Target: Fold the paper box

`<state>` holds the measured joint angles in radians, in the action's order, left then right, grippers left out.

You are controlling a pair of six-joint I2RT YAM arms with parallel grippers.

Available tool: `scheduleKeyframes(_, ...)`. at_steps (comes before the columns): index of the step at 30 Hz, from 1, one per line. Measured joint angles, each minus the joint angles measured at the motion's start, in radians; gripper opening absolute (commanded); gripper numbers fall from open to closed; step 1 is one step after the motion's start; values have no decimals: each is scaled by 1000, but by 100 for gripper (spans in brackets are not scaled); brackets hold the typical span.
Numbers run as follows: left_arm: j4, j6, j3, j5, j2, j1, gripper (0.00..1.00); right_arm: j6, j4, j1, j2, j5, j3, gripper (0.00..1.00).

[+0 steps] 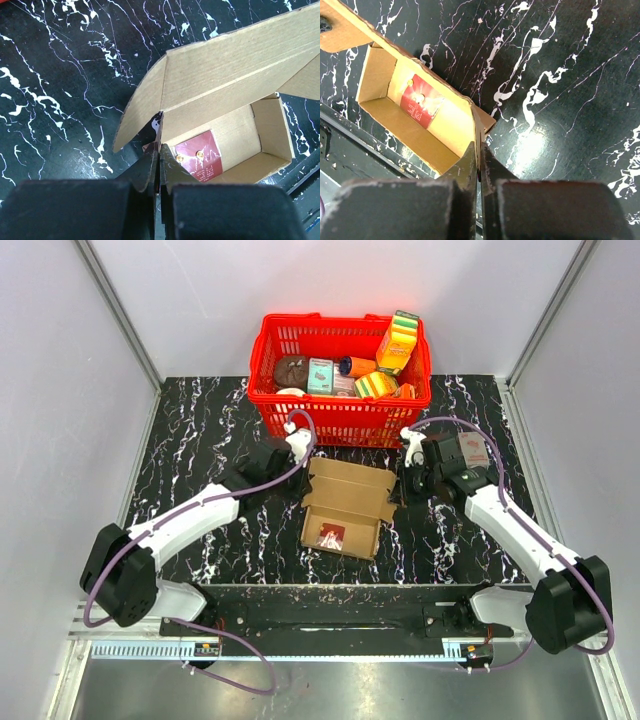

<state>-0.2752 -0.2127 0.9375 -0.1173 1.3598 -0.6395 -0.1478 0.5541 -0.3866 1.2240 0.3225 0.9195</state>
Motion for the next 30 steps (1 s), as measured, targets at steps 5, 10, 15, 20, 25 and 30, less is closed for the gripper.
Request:
scheduleKeyframes(5, 29, -39, -51, 25, -46, -4, 0, -44, -29, -23, -7, -31, -19, 0)
scheduleKeyframes(10, 79, -107, -122, 93, -124, -26, 0, -103, -69, -66, -37, -99, -29, 0)
scheduleKeyframes(15, 136, -180, -169, 182, -166, -54, 0, -152, -126, -102, -69, -170, -42, 0)
scheduleKeyframes(20, 191, -231, -191, 294, -175, -84, 0, -169, -203, -137, -72, -243, -60, 0)
scheduleKeyframes(25, 268, -264, -230, 411, -175, -119, 0, -172, -317, -161, -62, -296, -101, 0)
scheduleKeyframes(30, 334, -273, -261, 512, -159, -160, 0, -174, -422, -177, -45, -341, -146, 0)
